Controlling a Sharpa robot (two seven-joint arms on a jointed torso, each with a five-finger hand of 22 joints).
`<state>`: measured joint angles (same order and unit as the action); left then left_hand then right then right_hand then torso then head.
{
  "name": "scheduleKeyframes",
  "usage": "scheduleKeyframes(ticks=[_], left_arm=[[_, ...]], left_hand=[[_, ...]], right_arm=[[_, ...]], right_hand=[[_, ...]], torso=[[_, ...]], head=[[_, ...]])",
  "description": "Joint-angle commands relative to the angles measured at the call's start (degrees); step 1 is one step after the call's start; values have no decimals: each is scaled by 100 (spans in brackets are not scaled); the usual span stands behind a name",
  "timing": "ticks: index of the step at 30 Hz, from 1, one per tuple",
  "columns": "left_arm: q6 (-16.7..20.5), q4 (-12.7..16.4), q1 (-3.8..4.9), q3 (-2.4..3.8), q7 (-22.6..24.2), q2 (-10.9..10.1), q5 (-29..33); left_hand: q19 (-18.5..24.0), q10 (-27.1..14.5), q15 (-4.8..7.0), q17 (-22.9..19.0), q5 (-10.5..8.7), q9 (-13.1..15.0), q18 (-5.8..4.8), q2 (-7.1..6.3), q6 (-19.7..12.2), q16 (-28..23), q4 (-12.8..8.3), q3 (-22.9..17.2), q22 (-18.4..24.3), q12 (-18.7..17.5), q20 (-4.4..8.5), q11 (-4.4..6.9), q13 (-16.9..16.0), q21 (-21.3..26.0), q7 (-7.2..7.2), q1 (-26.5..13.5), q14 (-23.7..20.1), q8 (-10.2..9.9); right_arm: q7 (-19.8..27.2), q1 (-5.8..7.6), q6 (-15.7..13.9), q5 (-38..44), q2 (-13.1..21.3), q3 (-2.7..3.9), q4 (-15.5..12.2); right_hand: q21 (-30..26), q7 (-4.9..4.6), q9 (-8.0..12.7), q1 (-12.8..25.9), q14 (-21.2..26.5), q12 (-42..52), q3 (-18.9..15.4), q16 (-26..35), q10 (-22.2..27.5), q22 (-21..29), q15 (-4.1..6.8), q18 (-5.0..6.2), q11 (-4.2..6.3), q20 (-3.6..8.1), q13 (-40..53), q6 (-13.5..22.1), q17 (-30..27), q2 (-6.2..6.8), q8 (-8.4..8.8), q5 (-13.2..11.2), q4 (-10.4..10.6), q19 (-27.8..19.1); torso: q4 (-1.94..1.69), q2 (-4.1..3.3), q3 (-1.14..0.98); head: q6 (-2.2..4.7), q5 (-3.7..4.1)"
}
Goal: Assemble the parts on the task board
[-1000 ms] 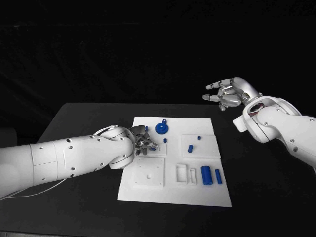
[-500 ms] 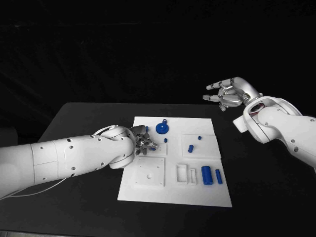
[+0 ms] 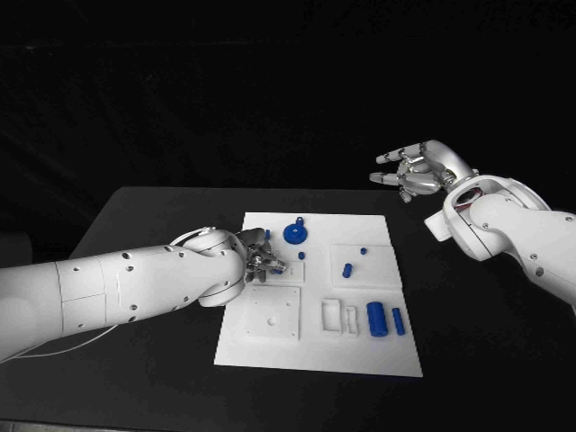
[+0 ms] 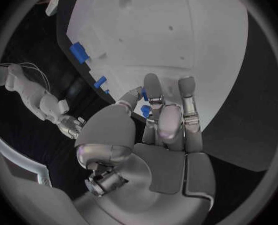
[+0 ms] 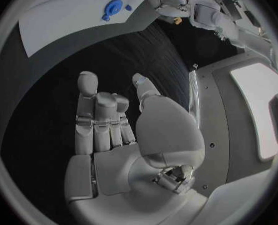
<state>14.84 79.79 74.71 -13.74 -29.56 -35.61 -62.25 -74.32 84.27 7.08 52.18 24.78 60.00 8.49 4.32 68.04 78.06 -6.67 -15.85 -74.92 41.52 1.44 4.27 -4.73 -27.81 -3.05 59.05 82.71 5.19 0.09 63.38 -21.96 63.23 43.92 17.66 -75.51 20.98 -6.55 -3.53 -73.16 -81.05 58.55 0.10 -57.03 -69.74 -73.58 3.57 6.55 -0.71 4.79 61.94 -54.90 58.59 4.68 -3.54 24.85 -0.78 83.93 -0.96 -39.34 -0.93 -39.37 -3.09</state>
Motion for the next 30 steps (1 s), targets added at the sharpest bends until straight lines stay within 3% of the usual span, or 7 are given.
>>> scheduleKeyframes(ticks=[1,15,24,30], left_arm=[[-346,9,-21,-16,-124,11,-90],[-480,-26,-21,-15,-184,35,-156],[-550,-94,-21,-15,-204,121,-107],[-641,-181,-20,-14,-224,184,-87]], left_hand=[[42,259,-31,-15,-27,344,-26,155,1219,-8,-79,-32,-94,5,9,73,7,-29,654,199,17,8],[46,259,-33,-35,-49,331,-55,151,1221,-20,-67,-20,-93,-8,33,72,6,-25,652,205,17,-7],[48,259,-33,-83,-298,335,-79,158,1219,-48,20,58,-85,-20,50,67,8,-7,651,174,9,-10],[40,260,-35,-115,-342,338,-105,166,1214,-68,82,108,-85,-32,73,65,10,18,651,193,11,-16]], right_arm=[[20,-4,75,-9,-1,3,-3],[26,-15,90,-10,-11,3,6],[25,-21,97,-13,-23,3,15],[24,-23,103,-15,-28,3,17]], right_hand=[[37,-12,5,55,-1,35,-27,-23,35,-6,-4,61,19,-21,5,-30,8,7,8,35,17,243],[33,-11,4,66,-1,32,-40,-19,35,1,-2,61,18,-20,0,-36,7,10,7,49,36,241],[27,-12,4,71,0,29,-51,-13,38,10,-2,61,19,-19,-2,-30,4,3,7,66,60,240],[20,-12,4,73,2,21,-52,-7,44,12,-2,61,18,-20,-9,-26,-1,1,7,71,66,239]], torso=[[4,-2,0],[-4,-1,-1],[2,1,-5],[4,2,-7]], head=[[-2,1],[-5,10],[-3,8],[-5,10]])
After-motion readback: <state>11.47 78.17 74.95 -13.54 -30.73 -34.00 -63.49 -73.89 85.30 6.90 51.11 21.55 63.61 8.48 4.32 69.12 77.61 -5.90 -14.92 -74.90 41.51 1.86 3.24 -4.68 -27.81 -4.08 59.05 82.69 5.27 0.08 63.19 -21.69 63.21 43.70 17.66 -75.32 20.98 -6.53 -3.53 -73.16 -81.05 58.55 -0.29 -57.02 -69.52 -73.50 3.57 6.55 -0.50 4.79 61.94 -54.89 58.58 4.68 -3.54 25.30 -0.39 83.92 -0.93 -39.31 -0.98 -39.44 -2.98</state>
